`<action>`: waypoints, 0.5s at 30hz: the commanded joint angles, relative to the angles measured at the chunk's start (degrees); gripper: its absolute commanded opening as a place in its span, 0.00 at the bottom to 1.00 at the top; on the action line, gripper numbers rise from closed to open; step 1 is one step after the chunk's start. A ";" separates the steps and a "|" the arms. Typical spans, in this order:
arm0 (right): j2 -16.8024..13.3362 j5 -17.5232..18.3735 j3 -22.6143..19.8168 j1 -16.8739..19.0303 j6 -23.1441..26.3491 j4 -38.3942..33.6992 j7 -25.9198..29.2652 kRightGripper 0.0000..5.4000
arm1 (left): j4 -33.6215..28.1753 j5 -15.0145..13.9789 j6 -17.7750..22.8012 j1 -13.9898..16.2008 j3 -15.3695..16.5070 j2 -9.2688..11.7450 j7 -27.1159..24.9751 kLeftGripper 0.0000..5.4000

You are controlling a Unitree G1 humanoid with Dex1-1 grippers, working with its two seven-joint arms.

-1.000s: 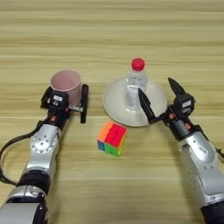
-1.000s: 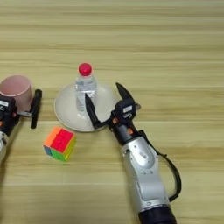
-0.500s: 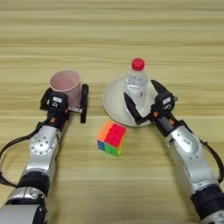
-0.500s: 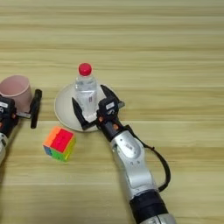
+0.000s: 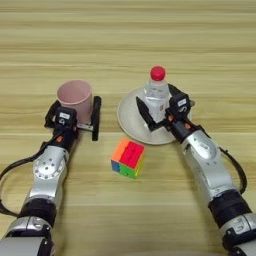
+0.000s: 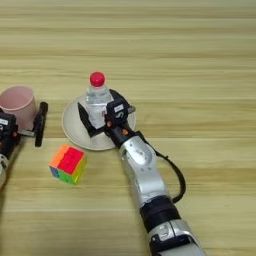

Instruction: Move the objects on the table

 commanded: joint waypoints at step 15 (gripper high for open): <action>2.23 -0.27 -1.10 -2.92 -0.13 3.46 0.12 0.74 | -0.89 0.38 0.87 0.78 0.14 -0.07 0.55 1.00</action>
